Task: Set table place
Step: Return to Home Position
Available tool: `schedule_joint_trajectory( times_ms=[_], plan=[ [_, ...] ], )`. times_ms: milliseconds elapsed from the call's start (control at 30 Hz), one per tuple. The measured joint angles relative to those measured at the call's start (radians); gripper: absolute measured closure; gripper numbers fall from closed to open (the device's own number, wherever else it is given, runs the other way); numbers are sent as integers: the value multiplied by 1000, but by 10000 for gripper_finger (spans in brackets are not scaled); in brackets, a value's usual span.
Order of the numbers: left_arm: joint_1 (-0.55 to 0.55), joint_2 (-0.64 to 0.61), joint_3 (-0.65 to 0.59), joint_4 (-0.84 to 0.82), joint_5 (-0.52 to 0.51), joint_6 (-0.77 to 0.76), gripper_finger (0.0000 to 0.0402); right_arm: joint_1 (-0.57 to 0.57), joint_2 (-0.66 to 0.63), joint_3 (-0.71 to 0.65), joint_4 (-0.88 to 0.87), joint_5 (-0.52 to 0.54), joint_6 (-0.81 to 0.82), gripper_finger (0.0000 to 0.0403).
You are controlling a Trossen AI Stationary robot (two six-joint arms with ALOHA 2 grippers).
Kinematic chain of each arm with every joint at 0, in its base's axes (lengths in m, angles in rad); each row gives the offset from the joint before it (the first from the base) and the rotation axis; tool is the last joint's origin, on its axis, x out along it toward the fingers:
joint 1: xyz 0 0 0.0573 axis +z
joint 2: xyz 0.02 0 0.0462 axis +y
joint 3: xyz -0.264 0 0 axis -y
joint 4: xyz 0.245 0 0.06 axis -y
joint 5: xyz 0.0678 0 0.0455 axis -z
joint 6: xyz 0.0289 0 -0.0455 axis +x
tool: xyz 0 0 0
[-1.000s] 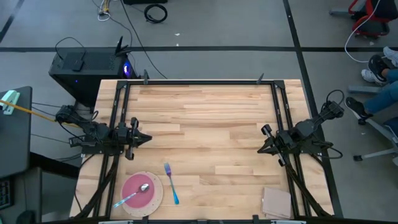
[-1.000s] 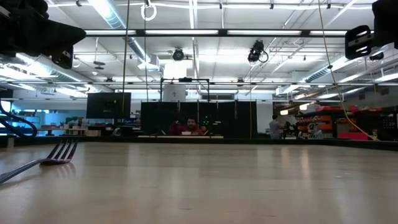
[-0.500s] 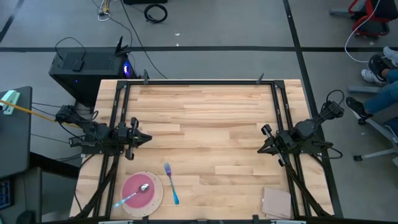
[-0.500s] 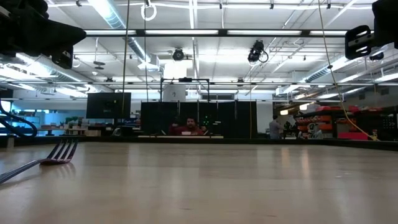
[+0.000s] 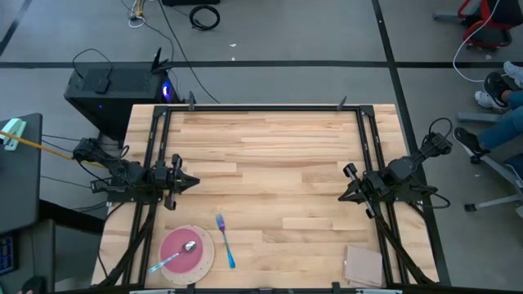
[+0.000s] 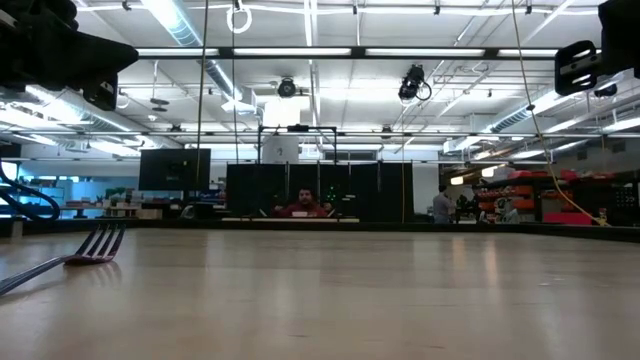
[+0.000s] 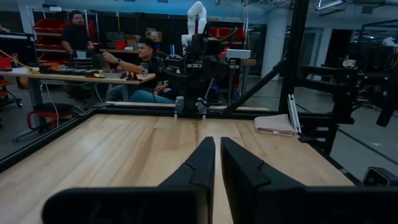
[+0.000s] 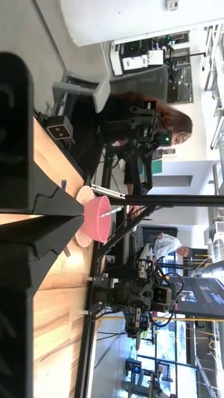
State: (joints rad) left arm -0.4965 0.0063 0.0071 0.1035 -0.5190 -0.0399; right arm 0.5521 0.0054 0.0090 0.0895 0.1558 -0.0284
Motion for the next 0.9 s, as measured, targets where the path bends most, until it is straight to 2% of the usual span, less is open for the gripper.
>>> schedule_joint_trajectory(
  times_ms=[533, 900],
  plan=[
    [0, 0, 0, 0, 0, 0, 374, 0, 0, 0, 0, 0, 0, 389],
    [0, 0, 0, 0, 0, 0, 361, 0, 0, 0, 0, 0, 0, 389]
  ],
)
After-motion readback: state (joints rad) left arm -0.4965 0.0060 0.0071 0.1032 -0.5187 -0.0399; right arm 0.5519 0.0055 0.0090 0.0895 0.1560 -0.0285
